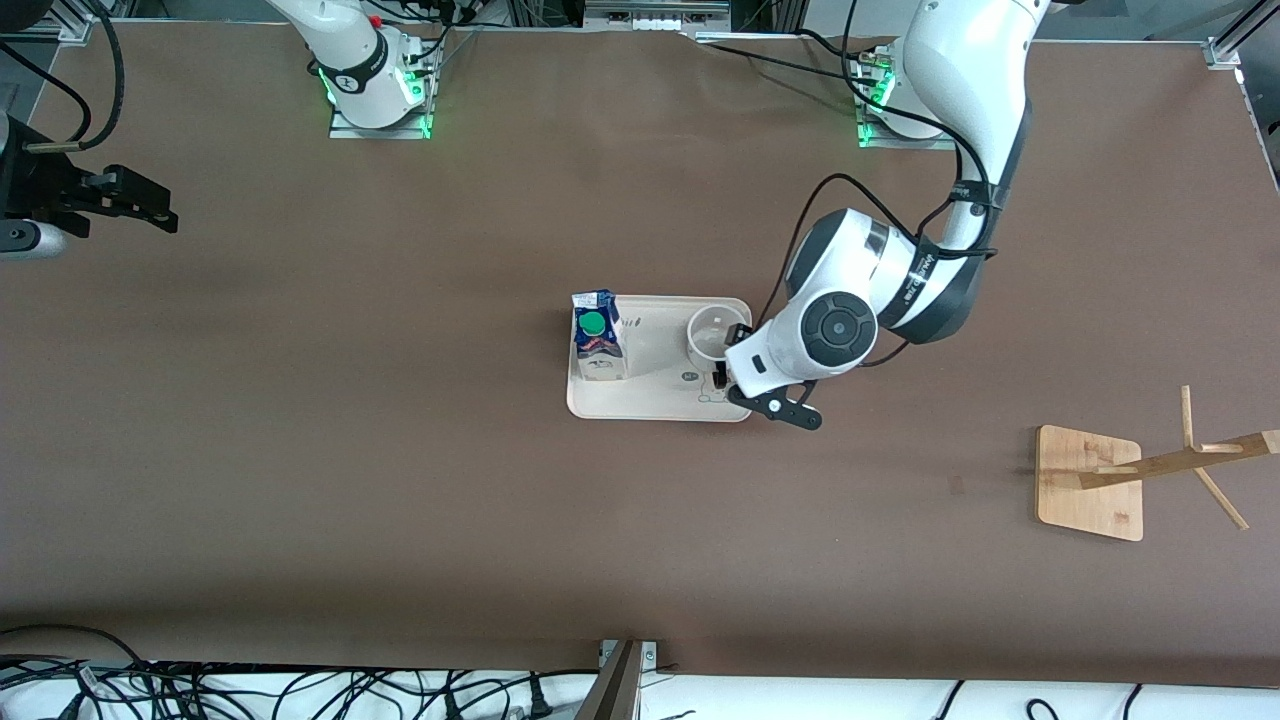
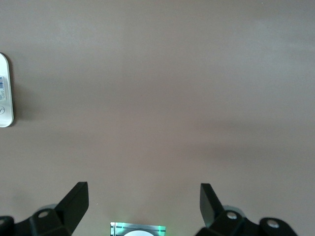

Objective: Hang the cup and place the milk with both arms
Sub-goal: 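Lower the left gripper and grasp the white mug by its rim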

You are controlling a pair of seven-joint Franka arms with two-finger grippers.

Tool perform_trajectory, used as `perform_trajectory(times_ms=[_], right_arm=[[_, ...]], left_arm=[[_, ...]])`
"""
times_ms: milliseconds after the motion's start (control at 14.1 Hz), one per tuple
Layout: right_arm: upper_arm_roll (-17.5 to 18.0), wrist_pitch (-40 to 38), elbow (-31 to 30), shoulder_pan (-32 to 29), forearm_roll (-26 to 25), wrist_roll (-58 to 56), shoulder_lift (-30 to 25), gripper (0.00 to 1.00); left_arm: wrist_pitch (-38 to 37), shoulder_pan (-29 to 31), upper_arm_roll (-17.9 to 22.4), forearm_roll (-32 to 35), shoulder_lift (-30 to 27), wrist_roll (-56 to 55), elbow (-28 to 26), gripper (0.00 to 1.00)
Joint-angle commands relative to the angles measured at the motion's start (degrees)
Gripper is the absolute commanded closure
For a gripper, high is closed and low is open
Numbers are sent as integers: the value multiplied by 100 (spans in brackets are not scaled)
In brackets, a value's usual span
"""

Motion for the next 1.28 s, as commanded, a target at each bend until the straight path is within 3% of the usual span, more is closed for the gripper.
perform_trajectory(times_ms=[0,567,1204], right_arm=[[-23,-117,126,37,-7,48,31,0],[-23,-117,126,37,-7,48,31,0],[-23,-117,126,37,-7,48,31,0]], left_arm=[[-16,-184,61,-383,22,-277,118,0],[231,-853,26,-367,-5,-1807,57,0],[713,-1011,35,-252,259,-1755,-145,0]])
